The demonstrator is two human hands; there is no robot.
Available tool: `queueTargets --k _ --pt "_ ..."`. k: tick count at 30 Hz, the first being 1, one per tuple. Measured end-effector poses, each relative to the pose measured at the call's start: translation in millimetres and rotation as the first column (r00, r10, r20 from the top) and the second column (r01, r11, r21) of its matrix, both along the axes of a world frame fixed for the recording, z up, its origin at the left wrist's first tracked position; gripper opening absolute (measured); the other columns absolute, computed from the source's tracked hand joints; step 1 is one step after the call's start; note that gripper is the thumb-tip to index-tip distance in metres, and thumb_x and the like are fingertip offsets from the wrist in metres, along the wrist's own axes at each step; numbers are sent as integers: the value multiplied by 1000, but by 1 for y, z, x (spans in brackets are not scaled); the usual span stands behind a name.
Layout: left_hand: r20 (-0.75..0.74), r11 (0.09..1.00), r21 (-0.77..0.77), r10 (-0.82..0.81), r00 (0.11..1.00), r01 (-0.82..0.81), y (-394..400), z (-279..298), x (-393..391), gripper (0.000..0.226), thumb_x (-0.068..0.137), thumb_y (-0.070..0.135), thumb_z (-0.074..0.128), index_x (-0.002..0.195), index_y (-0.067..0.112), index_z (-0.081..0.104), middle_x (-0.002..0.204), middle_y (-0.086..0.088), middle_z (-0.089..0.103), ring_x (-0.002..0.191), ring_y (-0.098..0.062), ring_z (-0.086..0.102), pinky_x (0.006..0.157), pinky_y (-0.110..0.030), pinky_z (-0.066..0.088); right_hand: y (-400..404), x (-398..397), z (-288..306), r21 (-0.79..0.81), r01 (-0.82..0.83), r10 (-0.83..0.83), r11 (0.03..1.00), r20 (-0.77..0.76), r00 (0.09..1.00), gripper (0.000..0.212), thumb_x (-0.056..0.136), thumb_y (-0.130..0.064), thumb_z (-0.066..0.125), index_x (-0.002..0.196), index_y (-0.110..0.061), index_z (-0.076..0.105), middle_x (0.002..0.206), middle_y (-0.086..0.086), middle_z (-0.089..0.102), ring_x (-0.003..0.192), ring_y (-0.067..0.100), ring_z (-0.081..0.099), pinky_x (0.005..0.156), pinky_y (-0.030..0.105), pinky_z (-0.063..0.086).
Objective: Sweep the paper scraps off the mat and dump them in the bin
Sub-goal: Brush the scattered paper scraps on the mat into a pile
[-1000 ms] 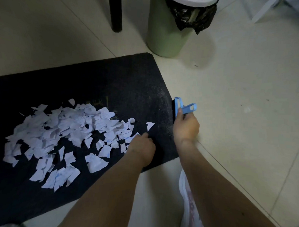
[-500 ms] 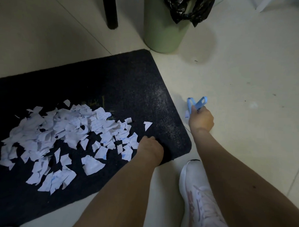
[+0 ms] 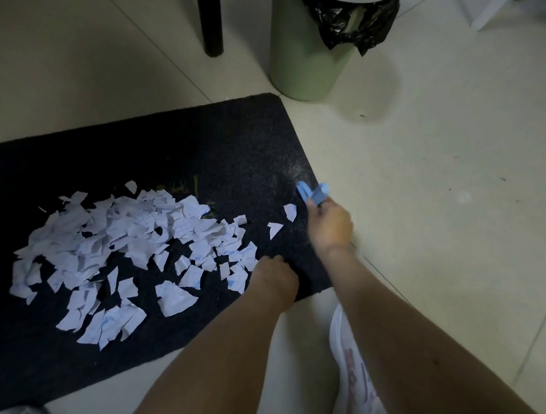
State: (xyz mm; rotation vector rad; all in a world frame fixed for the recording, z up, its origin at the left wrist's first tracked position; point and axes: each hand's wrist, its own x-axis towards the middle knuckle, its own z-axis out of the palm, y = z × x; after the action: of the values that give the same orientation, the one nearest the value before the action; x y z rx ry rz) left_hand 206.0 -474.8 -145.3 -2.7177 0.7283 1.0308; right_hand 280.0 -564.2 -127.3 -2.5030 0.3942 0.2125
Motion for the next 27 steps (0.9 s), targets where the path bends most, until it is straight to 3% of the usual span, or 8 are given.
queueTargets --k 2,4,7,12,17,20,23,27 --pt "-7 1000 -15 -2 1000 2 5 0 -7 41 95 20 49 135 12 48 137 -8 46 125 -25 41 97 -34 37 28 -15 -1 -18 -52 52 999 18 998 33 98 -34 45 99 -7 65 86 11 69 71 24 56 65 28 38" --pt "-21 1000 -22 16 1000 -16 11 -1 -12 45 97 20 47 141 10 42 143 -10 41 128 -26 39 101 -36 36 49 -24 -3 37 -87 86 996 33 996 31 97 -33 47 86 -8 63 77 6 66 67 21 56 64 27 38" --pt "-40 999 -21 40 998 -41 18 -1 -19 51 97 18 47 145 8 36 150 -12 32 133 -26 35 104 -36 36 59 -28 -1 138 -48 42 989 48 998 40 97 -32 49 61 -15 43 57 -5 47 51 13 44 51 25 30" --pt "-35 998 -17 62 997 -63 42 7 -30 56 94 17 50 147 10 34 157 -10 20 131 -26 37 97 -35 39 58 -29 7 58 161 -166 985 106 980 33 98 -30 46 88 -3 62 79 11 65 76 28 61 62 28 35" --pt "17 989 -25 149 989 -149 79 13 -40 53 95 19 45 146 11 34 146 -7 34 125 -26 41 95 -36 39 94 -59 -1 -4 77 -77 997 10 997 31 98 -31 46 108 -8 63 97 11 69 92 30 64 68 28 38" --pt "29 984 -30 175 984 -174 100 15 -50 48 97 18 41 143 8 36 141 -8 41 124 -26 42 98 -36 40 125 -72 -2 32 5 -5 999 -7 1000 32 98 -33 46 107 -9 64 93 9 69 87 27 64 68 28 41" --pt "28 976 -25 216 976 -215 120 16 -61 49 97 17 40 144 7 34 144 -9 37 125 -25 41 97 -35 39 146 -78 2 85 -10 10 996 1 1000 35 97 -34 46 92 -5 64 84 9 67 70 20 58 62 28 41" --pt "44 963 17 270 962 -271 146 19 -69 51 95 16 41 145 8 35 150 -8 30 127 -25 40 95 -35 40 146 -76 9 74 185 -189 980 65 980 34 98 -31 45 92 -3 63 79 8 65 68 19 55 62 30 42"
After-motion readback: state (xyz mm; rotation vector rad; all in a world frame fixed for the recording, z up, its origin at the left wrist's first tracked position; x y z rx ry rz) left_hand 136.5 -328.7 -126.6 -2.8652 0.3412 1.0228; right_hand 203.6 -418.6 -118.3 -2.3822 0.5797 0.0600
